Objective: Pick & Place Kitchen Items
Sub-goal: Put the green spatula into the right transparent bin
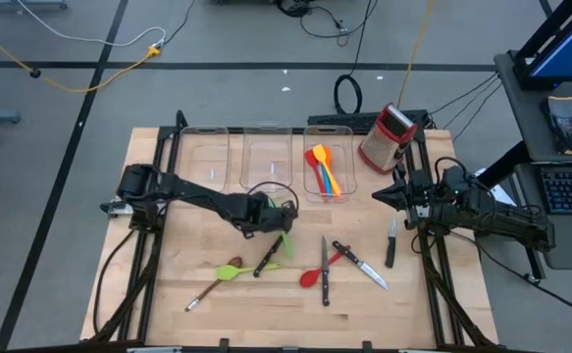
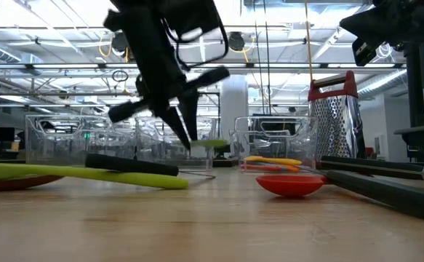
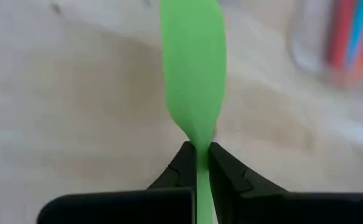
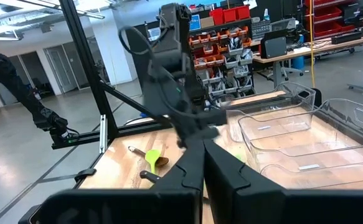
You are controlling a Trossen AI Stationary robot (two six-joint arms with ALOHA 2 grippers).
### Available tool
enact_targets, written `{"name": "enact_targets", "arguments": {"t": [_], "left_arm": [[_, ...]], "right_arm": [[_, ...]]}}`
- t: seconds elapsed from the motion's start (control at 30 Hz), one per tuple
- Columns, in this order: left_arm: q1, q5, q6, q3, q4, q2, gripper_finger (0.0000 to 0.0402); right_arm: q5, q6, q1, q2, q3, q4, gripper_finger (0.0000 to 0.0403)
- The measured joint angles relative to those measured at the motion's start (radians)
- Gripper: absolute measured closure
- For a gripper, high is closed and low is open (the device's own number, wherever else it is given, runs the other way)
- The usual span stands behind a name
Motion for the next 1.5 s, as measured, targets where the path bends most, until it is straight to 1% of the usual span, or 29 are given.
{"name": "enact_targets", "arguments": {"t": [0.13,0.3,0.4,0.5,0.67,0.77,0.87,1.03,1.1,1.17,1.37,1.43,1.5], "left_arm": [[-0.017,-0.014,0.035,-0.002,-0.014,-0.059,0.0396],[-0.049,-0.023,0.094,0.0,0.01,-0.139,0.0391],[-0.075,-0.062,0.163,0.0,0.088,-0.18,0.0397],[-0.092,-0.093,0.262,0.002,0.218,-0.212,0.0394],[-0.095,-0.114,0.478,0.002,0.507,-0.212,0.0398],[-0.074,-0.08,0.615,0.003,0.693,-0.202,0.0397],[-0.055,-0.03,0.74,0.002,0.826,-0.196,0.0399],[-0.026,0.068,0.885,0.002,1.007,-0.199,0.0399],[-0.016,0.106,0.919,0.002,1.075,-0.199,0.0399],[-0.005,0.129,0.933,0.003,1.109,-0.2,0.0398],[0.02,0.165,0.947,0.003,1.139,-0.199,0.0398],[0.026,0.162,0.941,0.003,1.135,-0.199,0.0399],[0.034,0.136,0.922,0.003,1.113,-0.199,0.0399]], "right_arm": [[0.0,0.0,0.0,0.0,0.0,0.0,0.0403],[0.0,-0.011,0.0,0.0,0.0,0.0,0.0403],[0.0,-0.019,0.0,0.0,0.0,0.001,0.0403],[0.0,-0.019,0.0,0.0,0.0,0.003,0.0403],[0.0,-0.019,0.0,0.0,0.0,0.007,0.0403],[0.0,-0.019,0.0,0.0,0.0,0.007,0.0403],[0.0,-0.018,0.0,0.0,0.0,0.007,0.0403],[0.0,-0.017,0.0,0.0,0.0,0.007,0.0403],[0.0,-0.017,0.0,0.0,0.0,0.007,0.0403],[0.0,-0.017,0.0,0.0,0.0,0.007,0.0403],[0.0,-0.019,0.0,0.0,0.0,0.007,0.0403],[0.0,-0.019,0.0,0.0,0.0,0.007,0.0403],[0.0,-0.019,0.0,0.0,0.0,0.007,0.0403]]}}
